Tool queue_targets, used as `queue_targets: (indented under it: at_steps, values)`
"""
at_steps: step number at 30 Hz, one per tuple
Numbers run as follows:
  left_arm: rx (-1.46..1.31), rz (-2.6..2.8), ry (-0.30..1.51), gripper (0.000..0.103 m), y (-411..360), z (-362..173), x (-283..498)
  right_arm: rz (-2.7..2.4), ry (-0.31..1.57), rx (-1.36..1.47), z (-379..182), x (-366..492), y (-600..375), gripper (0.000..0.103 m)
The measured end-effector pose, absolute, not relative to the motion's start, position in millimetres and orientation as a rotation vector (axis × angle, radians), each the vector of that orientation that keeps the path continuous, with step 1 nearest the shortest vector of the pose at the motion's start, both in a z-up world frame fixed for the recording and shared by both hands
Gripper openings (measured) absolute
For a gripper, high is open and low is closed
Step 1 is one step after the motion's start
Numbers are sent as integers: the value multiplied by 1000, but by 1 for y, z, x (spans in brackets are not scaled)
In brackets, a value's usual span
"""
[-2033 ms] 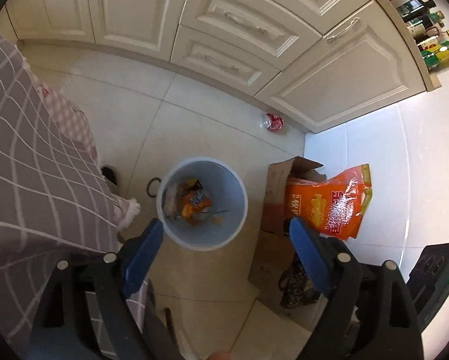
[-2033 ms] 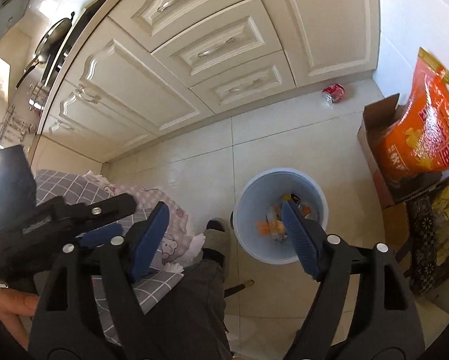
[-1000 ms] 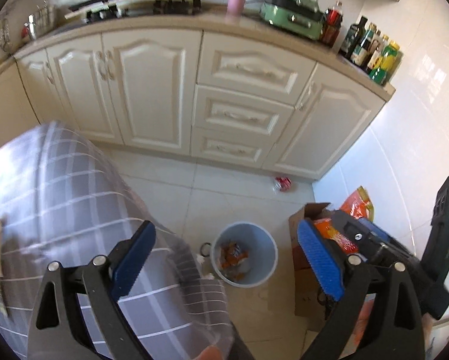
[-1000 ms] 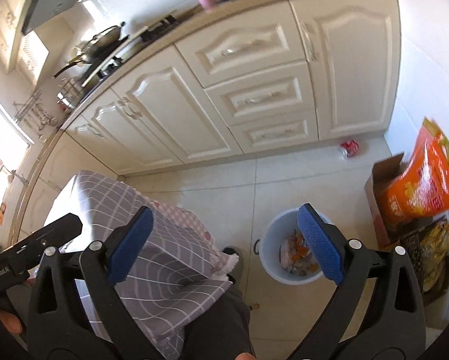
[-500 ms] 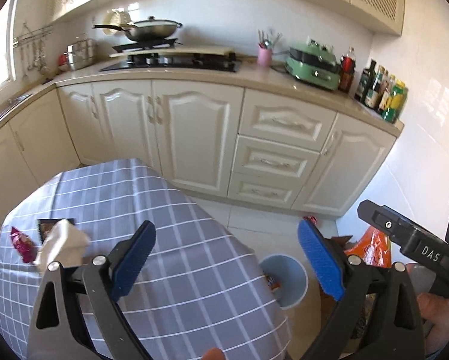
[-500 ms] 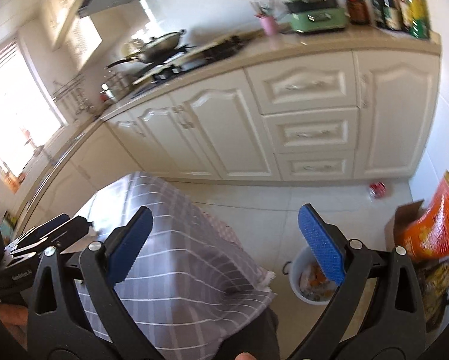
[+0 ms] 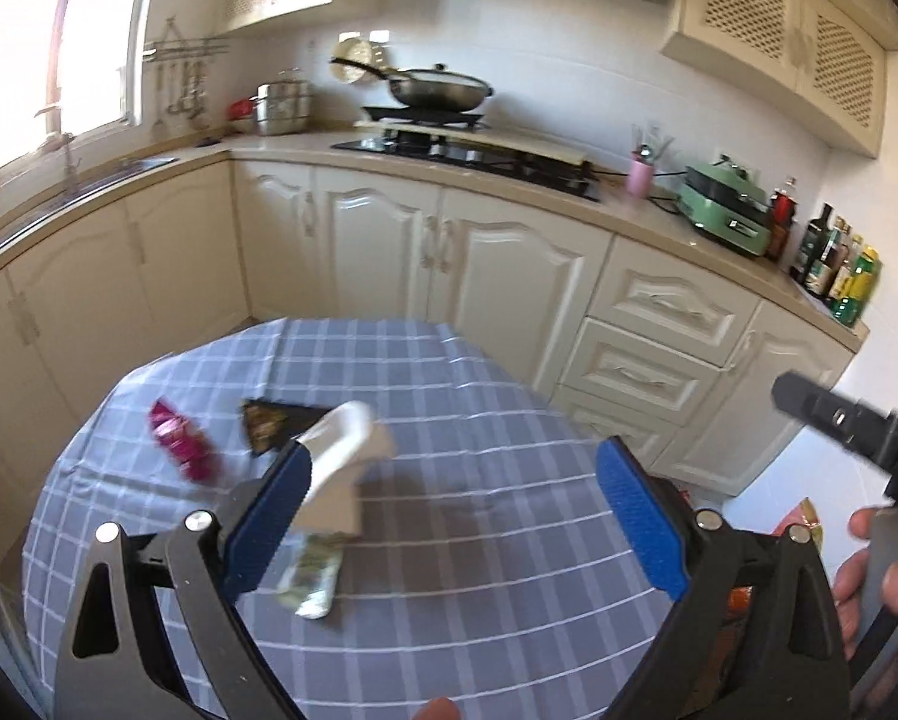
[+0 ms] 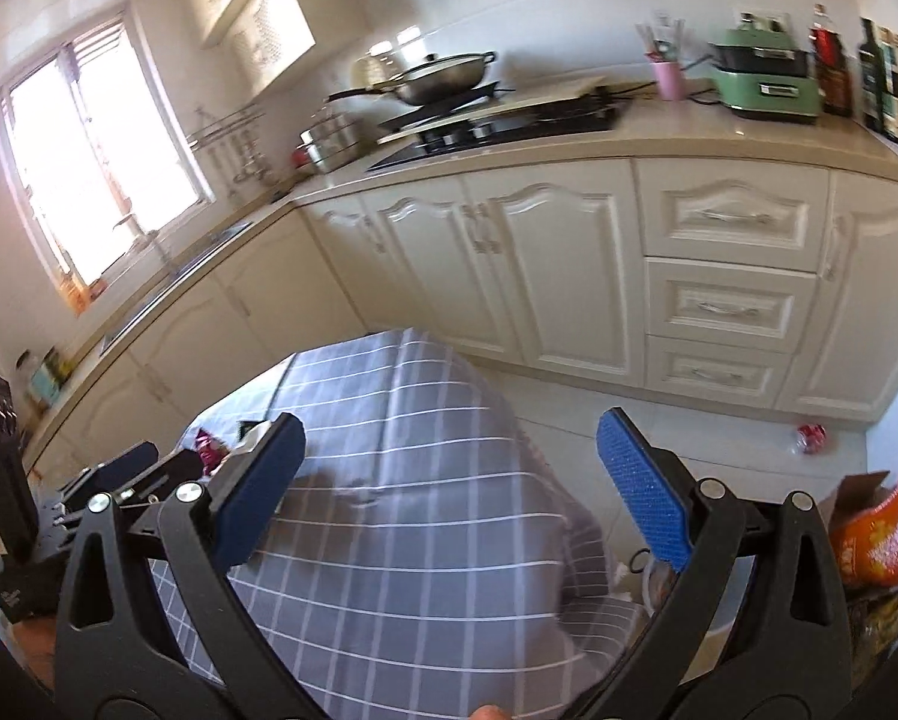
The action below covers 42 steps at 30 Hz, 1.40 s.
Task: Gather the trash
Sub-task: 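Grasp the striped clear wrapper with the left gripper while the right grasps the white tissue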
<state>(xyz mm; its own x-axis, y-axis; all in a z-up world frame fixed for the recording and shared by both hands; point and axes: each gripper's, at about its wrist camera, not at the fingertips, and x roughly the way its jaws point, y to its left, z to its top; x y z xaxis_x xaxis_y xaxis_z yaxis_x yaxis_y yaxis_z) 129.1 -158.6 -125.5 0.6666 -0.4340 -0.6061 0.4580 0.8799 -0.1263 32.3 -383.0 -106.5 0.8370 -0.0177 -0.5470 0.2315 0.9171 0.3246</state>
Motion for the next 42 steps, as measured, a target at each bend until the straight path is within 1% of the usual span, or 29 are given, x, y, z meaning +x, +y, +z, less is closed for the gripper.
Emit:
queue_targets:
  at_steps: [6, 12, 18, 21, 22, 23, 24, 25, 26, 27, 28, 32, 35, 38, 42]
  values:
    - [51, -442, 703, 93, -109, -155, 139, -86, 606, 365, -115, 55, -347, 96]
    - [119, -437, 775, 93, -90, -190, 152, -43, 643, 341, -124, 74, -320, 96]
    - [184, -461, 854, 93, -102, -233, 175, -29, 690, 323, -136, 88, -306, 96]
    - [194, -479, 880, 93, -108, -243, 185, -31, 710, 317, -140, 92, -303, 96]
    - [191, -489, 891, 85, -110, -248, 190, -27, 722, 314, -143, 96, -302, 96]
    - [188, -495, 909, 67, -110, -252, 194, -23, 732, 313, -146, 100, -300, 96]
    - [178, -506, 935, 58, -110, -257, 199, -21, 740, 315, -148, 104, -299, 96]
    - [177, -503, 920, 51, -110, -257, 201, -12, 755, 325, -153, 111, -296, 96]
    - [167, -518, 917, 41, -109, -258, 202, -4, 764, 333, -156, 115, -294, 96]
    - [162, -519, 916, 36, -109, -259, 203, 15, 780, 345, -161, 123, -289, 96]
    - [150, -526, 919, 27, -107, -259, 204, 28, 790, 349, -164, 128, -285, 96]
    - [109, -542, 924, 16, -97, -259, 206, 93, 830, 376, -180, 157, -260, 96]
    - [107, -539, 920, 14, -92, -260, 201, 127, 868, 435, -195, 172, -250, 96]
    - [93, -533, 921, 14, -82, -261, 197, 165, 886, 522, -208, 186, -242, 96]
    - [73, -509, 919, 13, -72, -261, 190, 160, 898, 568, -219, 204, -232, 96]
